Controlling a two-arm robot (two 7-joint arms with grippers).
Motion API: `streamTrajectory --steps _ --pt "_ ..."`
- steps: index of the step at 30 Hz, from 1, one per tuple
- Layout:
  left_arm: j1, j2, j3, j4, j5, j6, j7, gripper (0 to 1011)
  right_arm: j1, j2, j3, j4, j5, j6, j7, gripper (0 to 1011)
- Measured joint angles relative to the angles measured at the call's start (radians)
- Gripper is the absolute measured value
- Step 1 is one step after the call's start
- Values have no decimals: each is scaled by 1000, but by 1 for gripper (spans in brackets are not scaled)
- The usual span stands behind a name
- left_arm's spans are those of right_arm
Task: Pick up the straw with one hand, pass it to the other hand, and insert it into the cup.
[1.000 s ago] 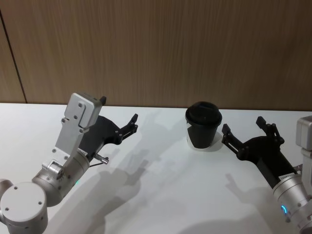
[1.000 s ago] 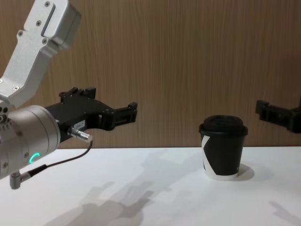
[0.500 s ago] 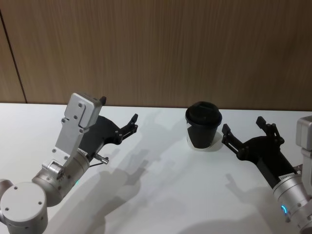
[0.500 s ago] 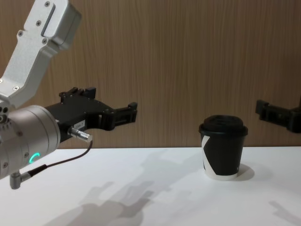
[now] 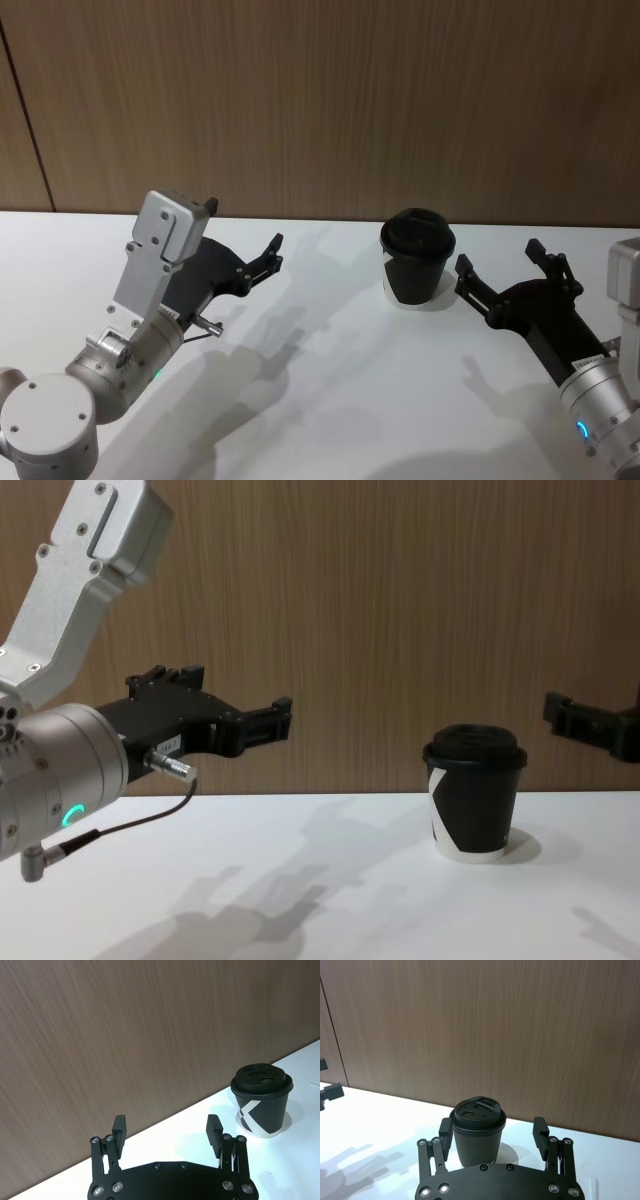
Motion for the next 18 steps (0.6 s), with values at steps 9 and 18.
streamTrajectory --steps 9,18 --pt "0 0 0 0 0 0 0 1003 0 7 -1 -2 -8 9 7 1001" --pt "0 0 0 0 0 0 0 1003 -8 30 7 -17 -21 45 17 1001"
